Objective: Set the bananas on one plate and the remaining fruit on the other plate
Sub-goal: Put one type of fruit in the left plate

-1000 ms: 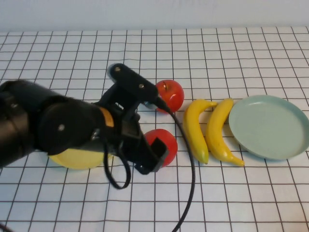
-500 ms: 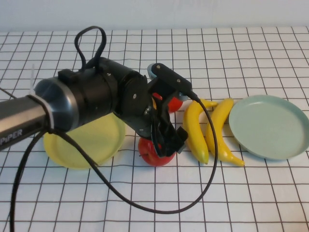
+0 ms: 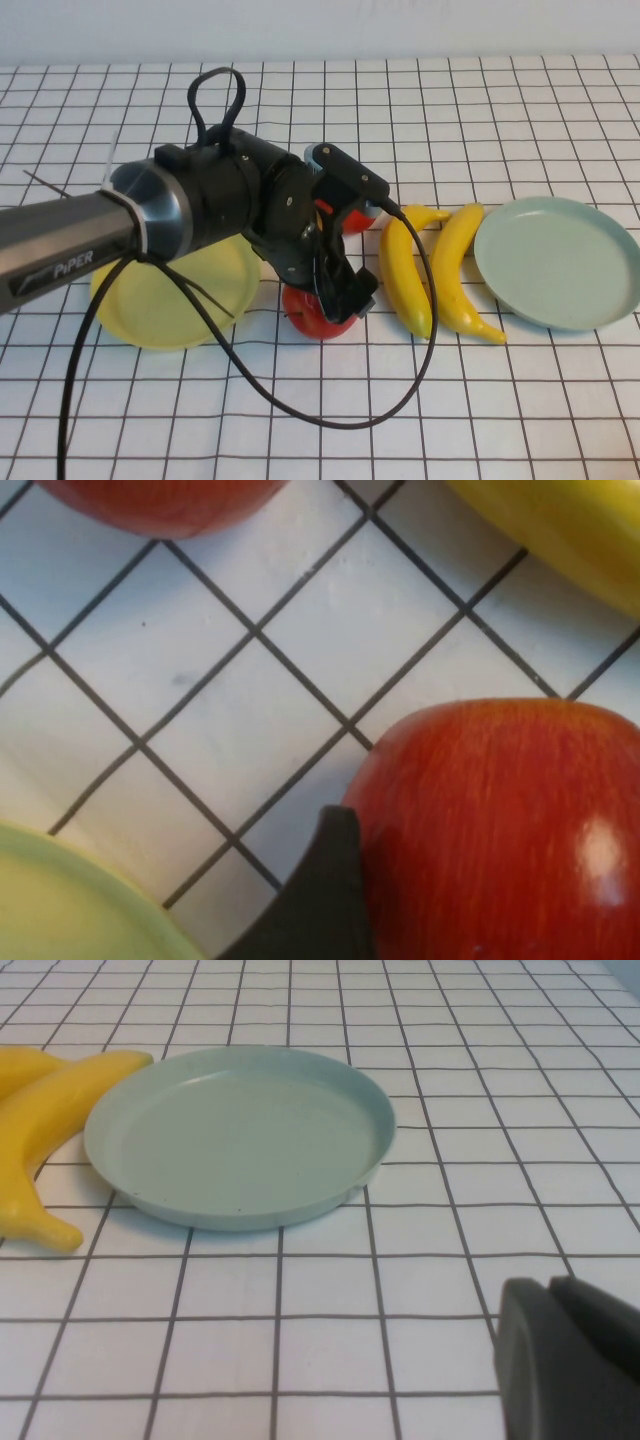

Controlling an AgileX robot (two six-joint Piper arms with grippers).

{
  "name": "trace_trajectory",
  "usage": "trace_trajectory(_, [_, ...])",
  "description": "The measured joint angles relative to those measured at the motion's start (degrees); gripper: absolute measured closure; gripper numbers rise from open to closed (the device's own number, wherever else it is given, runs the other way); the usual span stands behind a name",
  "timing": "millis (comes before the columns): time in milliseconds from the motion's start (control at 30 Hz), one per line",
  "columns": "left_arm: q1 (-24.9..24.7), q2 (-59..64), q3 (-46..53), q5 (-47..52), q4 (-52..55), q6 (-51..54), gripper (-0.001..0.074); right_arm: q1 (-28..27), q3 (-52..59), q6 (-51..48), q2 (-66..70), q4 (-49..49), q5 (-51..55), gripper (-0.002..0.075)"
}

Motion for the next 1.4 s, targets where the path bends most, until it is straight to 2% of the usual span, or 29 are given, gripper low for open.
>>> trace_trajectory(133, [0.0, 0.1, -0.1, 0.0, 0.0, 0.0, 0.0071, 0.0, 0.0, 0.0, 0.0, 0.0, 0.0, 0.0741])
trace_trajectory(267, [0.0, -0.3, -0.1, 0.0, 1.2, -0.8, 0.015, 0.0, 0.0, 0.0, 0.0, 0.0, 0.0, 0.0741])
trace_trajectory(533, [0.7, -8.7, 0.2, -2.0, 2.6, -1.6, 0.015, 0.0, 0.0, 0.0, 0.0, 0.0, 0.0, 0.0741])
trace_trajectory(700, [6.4, -13.0, 0.2, -1.1, 2.6, -1.6, 0.015, 0.0, 0.0, 0.0, 0.0, 0.0, 0.0, 0.0741])
trace_trajectory(900, [18.2, -12.3, 0.2, 0.7, 2.7, -1.8, 0.015, 0.0, 0.0, 0.0, 0.0, 0.0, 0.0, 0.0741])
trace_trajectory(1033, [23.1, -10.7, 0.2, 0.7, 2.2, -2.1, 0.015, 0.0, 0.0, 0.0, 0.0, 0.0, 0.0, 0.0741])
trace_trajectory(1167, [24.8, -7.9, 0.2, 0.6, 0.6, -2.2, 0.015, 0.0, 0.0, 0.0, 0.0, 0.0, 0.0, 0.0741])
trace_trajectory(1400, [25.1, -3.2, 0.2, 1.0, -0.5, -2.1, 0.015, 0.0, 0.0, 0.0, 0.0, 0.0, 0.0, 0.0741])
